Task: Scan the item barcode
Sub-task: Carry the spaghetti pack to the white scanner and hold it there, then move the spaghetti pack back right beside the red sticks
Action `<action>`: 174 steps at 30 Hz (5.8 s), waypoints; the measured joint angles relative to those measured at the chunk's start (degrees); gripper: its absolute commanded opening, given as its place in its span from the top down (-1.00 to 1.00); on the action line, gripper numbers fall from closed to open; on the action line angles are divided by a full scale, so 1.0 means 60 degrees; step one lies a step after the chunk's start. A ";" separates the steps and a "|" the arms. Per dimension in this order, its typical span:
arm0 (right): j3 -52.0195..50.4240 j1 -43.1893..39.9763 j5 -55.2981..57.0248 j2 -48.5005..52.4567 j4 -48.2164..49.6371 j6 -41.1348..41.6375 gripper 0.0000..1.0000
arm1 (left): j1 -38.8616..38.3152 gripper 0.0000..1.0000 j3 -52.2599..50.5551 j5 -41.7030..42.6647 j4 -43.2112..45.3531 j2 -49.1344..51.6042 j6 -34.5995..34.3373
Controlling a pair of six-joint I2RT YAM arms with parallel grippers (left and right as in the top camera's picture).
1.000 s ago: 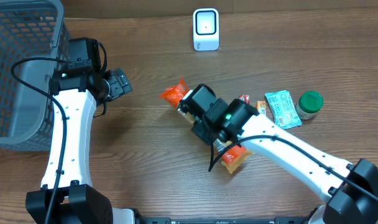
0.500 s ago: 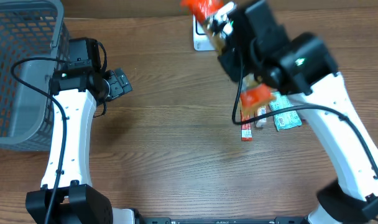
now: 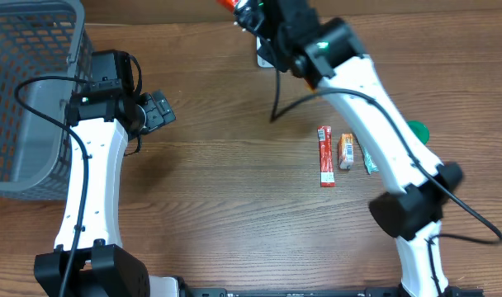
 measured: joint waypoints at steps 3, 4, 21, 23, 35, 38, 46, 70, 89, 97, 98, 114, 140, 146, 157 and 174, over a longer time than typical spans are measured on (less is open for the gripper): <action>-0.0007 0.0033 0.0714 0.0692 0.1421 -0.0590 0.93 | 0.0000 -0.99 -0.0004 -0.0004 0.0000 0.0000 0.0000; -0.0007 0.0040 0.0907 0.0874 0.1796 -0.0790 0.93 | 0.0000 -0.99 0.0000 -0.0004 0.0000 0.0000 0.0000; -0.0007 0.0310 0.3388 0.3923 0.9140 -0.3490 0.93 | 0.0000 -1.00 0.0000 0.0000 0.0000 0.0000 0.0000; -0.0007 0.0335 0.3446 0.4197 0.9723 -0.3920 0.93 | 0.0000 -1.00 0.0000 -0.0004 0.0000 0.0000 0.0000; -0.0007 0.0386 0.3530 0.5151 1.3468 -0.5701 0.92 | 0.0000 -1.00 0.0000 0.0000 0.0000 0.0000 0.0000; -0.0007 0.0386 0.3570 0.5162 1.3872 -0.5938 0.93 | 0.0000 -1.00 0.0000 0.0000 0.0000 0.0000 0.0000; -0.0007 0.0386 0.3614 0.5377 1.3508 -0.6007 0.93 | 0.0000 -0.99 0.0000 -0.0004 0.0000 0.0000 0.0000; -0.0018 0.0321 0.4492 0.5031 1.1267 -0.3945 0.93 | 0.0000 -1.00 0.0000 -0.0004 0.0000 0.0000 0.0000; 0.0160 -0.0069 0.3129 -0.0062 -0.3829 0.6317 0.93 | 0.0000 -1.00 -0.0004 -0.0004 0.0000 0.0000 0.0000; -0.0645 -0.0678 -0.2361 0.0499 -0.5125 0.8003 0.93 | 0.0000 -1.00 -0.0004 -0.0004 0.0000 0.0000 0.0000; -0.0856 -0.0678 -0.2583 0.0510 -0.5071 0.8138 0.92 | 0.0000 -1.00 -0.0004 0.0000 0.0000 0.0000 0.0000; -0.5286 -0.0674 -0.3421 0.0521 -0.2262 0.8827 0.93 | 0.0000 -1.00 0.0000 -0.0004 0.0000 0.0000 0.0000; -0.7235 -0.0896 -0.0772 -0.0375 -0.1949 0.9763 0.93 | 0.0000 -0.99 -0.0004 0.0000 0.0000 0.0000 0.0000; -0.7384 -0.1304 0.0335 -0.0302 -0.2357 0.9781 0.93 | 0.0000 -1.00 -0.0004 0.0000 0.0000 0.0000 0.0000; -0.7424 -0.1355 0.0484 -0.0251 -0.2306 0.9668 0.93 | 0.0000 -1.00 -0.0004 0.0000 0.0000 0.0000 0.0000; -0.7628 -0.1541 -0.1526 -0.0765 -0.1967 0.8808 0.93 | 0.0000 -0.99 -0.0004 0.0000 0.0000 0.0000 0.0000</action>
